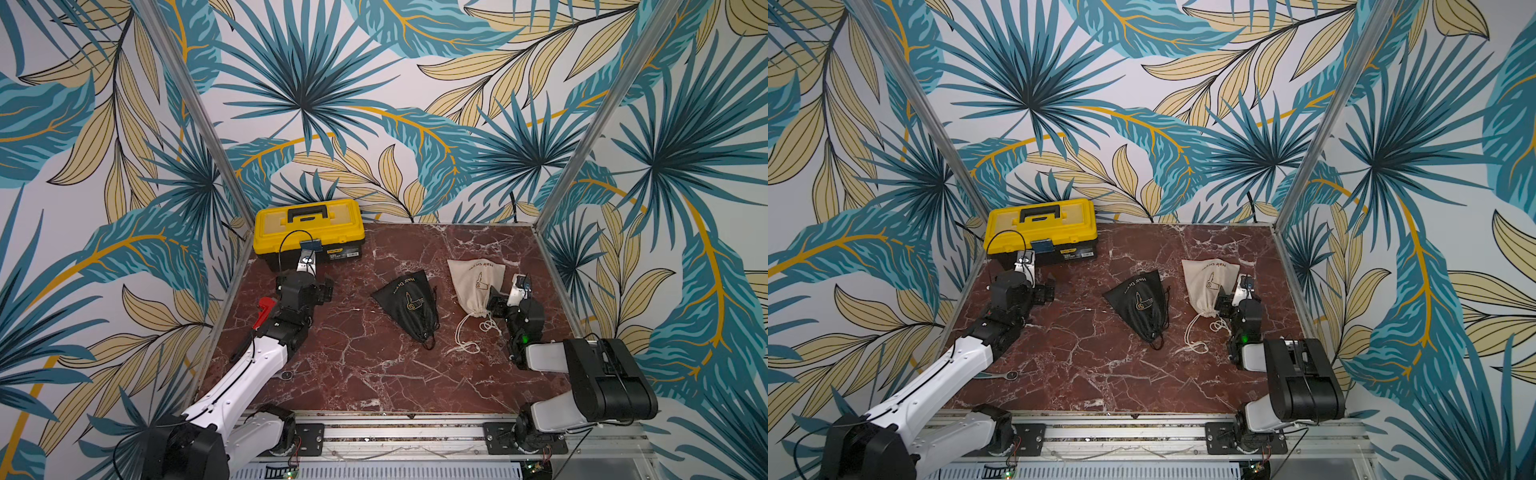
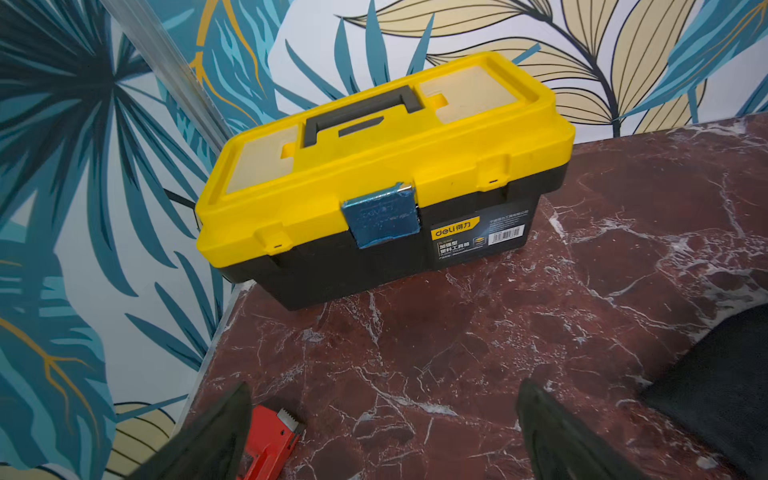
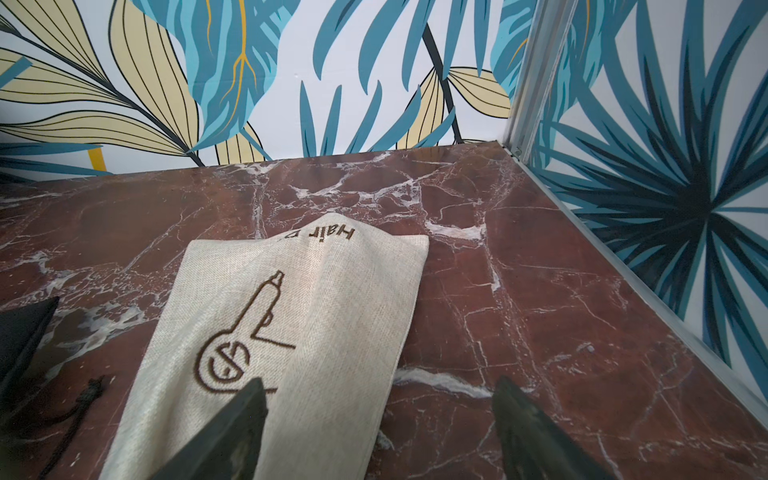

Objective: Pack away hair dryers
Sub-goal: Reset both arms

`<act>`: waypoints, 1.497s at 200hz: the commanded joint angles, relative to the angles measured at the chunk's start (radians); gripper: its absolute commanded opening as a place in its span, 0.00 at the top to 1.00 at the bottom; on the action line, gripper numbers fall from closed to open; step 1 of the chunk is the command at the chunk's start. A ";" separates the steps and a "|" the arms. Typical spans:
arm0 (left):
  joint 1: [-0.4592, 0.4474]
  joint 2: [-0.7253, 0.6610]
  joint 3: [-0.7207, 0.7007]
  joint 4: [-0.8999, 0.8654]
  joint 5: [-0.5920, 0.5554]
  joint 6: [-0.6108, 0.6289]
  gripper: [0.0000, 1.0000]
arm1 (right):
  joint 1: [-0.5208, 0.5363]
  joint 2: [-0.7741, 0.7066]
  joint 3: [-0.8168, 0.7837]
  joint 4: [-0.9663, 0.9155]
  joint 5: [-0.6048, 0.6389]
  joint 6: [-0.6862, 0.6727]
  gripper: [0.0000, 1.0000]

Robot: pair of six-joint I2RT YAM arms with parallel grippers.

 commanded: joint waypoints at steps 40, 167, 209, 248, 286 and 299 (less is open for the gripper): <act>0.215 0.132 -0.139 0.447 0.242 -0.013 0.00 | 0.005 0.003 -0.001 0.024 0.029 -0.008 0.10; 0.295 0.211 -0.284 0.617 0.366 -0.097 0.01 | 0.004 0.002 0.026 -0.029 0.047 0.001 0.04; 0.298 0.403 -0.239 0.729 0.444 -0.064 0.00 | 0.005 0.002 0.027 -0.031 0.052 0.001 0.04; 0.300 0.433 -0.244 0.775 0.399 -0.086 0.00 | 0.005 0.003 0.049 -0.070 0.089 0.018 0.00; 0.298 0.433 -0.244 0.775 0.396 -0.085 0.00 | 0.005 0.002 0.046 -0.066 0.108 0.023 0.00; 0.298 0.434 -0.242 0.774 0.401 -0.082 0.00 | 0.005 0.002 0.046 -0.064 0.107 0.024 0.00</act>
